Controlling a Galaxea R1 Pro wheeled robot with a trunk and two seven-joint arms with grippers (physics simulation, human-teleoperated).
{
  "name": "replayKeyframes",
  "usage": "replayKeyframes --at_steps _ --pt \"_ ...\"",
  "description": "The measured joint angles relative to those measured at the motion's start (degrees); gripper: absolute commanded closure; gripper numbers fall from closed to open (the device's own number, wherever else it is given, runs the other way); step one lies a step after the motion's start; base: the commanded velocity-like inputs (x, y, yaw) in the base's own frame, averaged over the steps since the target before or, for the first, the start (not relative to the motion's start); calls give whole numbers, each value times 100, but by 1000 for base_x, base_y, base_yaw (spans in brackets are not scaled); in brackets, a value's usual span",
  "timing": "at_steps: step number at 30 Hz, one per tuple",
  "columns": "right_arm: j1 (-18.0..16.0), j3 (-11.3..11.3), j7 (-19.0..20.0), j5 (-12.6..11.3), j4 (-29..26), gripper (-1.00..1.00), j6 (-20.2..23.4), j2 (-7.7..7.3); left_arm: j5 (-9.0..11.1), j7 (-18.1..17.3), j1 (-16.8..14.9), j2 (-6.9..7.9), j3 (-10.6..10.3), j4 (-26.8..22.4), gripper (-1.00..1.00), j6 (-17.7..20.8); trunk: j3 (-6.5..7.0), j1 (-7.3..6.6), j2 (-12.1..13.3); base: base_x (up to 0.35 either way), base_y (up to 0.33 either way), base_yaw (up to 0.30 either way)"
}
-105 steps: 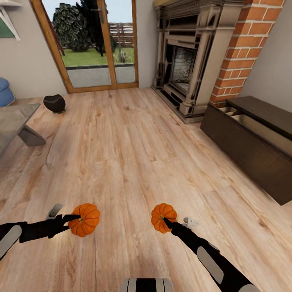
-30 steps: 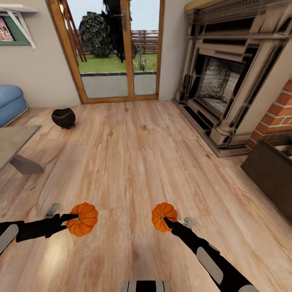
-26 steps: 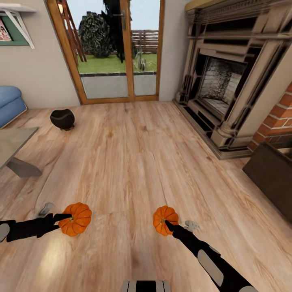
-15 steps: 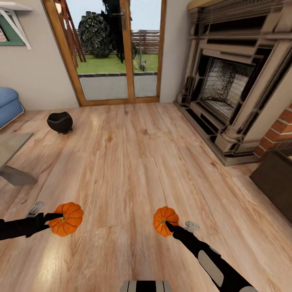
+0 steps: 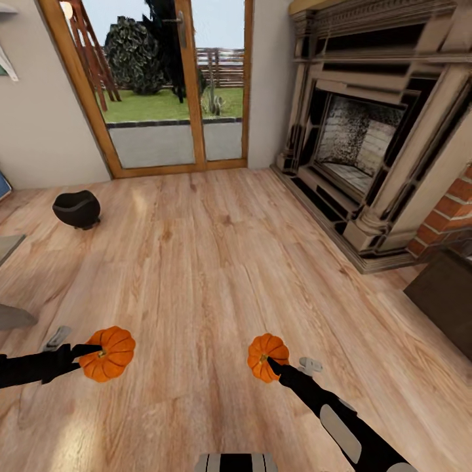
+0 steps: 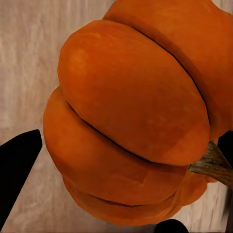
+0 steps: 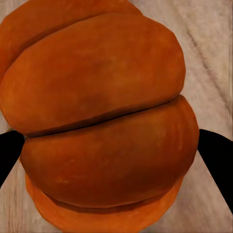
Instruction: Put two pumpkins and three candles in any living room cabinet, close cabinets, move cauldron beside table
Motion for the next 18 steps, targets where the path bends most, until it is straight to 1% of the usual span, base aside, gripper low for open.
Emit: replayKeyframes --at_steps 8,14,18 --pt "0 0 0 -1 0 100 0 0 8 -4 -1 -17 -2 -25 100 0 0 1 0 6 3 -275" --pt "0 -2 1 -6 -2 100 -4 -1 78 -9 -5 -16 7 -38 100 79 141 -15 8 0 0 -280" --pt "-1 -8 5 -8 -4 100 -80 0 37 -6 -7 -26 9 -43 100 201 246 -26 13 0 0 -259"
